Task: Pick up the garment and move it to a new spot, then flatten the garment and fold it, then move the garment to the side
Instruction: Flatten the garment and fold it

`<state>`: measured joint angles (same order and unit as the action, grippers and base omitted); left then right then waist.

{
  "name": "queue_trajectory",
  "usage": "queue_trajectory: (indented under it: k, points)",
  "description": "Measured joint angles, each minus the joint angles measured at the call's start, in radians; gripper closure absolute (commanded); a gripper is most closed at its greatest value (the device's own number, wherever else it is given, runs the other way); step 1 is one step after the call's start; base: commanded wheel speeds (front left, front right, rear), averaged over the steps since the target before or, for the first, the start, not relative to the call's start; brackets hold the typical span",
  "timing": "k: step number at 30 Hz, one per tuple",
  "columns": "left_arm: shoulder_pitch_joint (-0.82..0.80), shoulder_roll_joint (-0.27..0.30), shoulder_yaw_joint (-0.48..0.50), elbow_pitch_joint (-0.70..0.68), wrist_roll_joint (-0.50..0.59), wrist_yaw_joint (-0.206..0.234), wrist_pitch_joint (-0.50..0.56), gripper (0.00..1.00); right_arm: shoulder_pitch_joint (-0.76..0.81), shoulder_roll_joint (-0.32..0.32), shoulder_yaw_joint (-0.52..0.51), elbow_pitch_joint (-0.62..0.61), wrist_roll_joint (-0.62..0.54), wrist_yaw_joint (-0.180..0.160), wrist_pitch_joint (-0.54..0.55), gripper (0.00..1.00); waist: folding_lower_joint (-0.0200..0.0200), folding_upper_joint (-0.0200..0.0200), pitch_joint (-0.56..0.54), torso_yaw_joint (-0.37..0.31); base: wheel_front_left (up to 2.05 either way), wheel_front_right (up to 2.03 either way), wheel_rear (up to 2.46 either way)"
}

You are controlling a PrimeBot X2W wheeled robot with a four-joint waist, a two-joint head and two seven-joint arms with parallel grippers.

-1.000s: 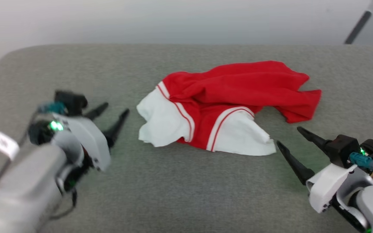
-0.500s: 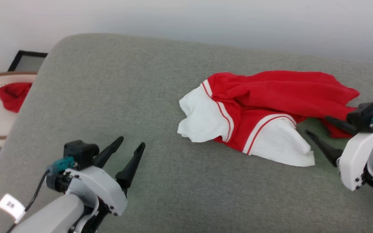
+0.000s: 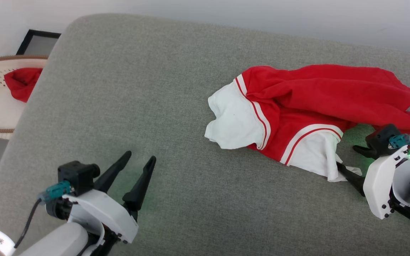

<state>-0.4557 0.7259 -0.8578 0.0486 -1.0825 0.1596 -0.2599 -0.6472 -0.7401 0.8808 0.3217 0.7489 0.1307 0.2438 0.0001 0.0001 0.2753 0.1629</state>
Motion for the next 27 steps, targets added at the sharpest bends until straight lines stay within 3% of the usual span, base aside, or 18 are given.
queue_trajectory:
  k: [9,11,12,14,15,21,27]
  points:
    - [0.016,-0.022,0.012,0.002,0.003,-0.001,0.0,0.0,-0.064,-0.023,0.106,-0.02,0.005,-0.003,0.043,0.0,-0.0001,0.0,0.01,-0.006,0.0,0.0,0.0]
    - [0.017,-0.028,0.016,0.005,0.009,-0.001,0.0,0.0,-0.087,-0.031,0.134,-0.025,0.005,-0.003,0.063,0.27,0.0,0.0,0.014,-0.007,0.0,0.0,0.0]
    - [0.018,-0.031,0.017,0.008,0.009,-0.002,-0.001,0.0,-0.099,-0.034,0.148,-0.027,0.004,-0.003,0.072,0.52,0.0,0.0,0.015,-0.006,0.0,0.0,0.0]
    - [0.02,-0.04,0.018,0.012,0.011,-0.006,-0.001,0.0,-0.12,-0.04,0.176,-0.032,-0.003,-0.002,0.088,0.88,0.0,0.0,0.017,-0.003,0.0,0.0,0.0]
    - [0.021,-0.045,0.018,0.015,0.011,-0.009,-0.002,0.0,-0.127,-0.043,0.188,-0.035,-0.001,-0.002,0.093,1.0,0.0,0.0,0.017,-0.002,0.0,0.0,0.0]
    - [0.033,-0.065,0.028,0.029,0.019,-0.019,-0.002,0.0,-0.15,-0.05,0.217,-0.022,0.027,0.002,0.081,1.0,0.0,0.0,0.013,0.006,0.0,0.0,0.0]
    - [0.064,-0.073,0.053,0.028,0.025,-0.019,-0.003,0.0,-0.137,-0.081,0.133,0.049,0.027,0.001,0.014,1.0,0.0,0.0,0.005,-0.006,0.0,0.0,0.0]
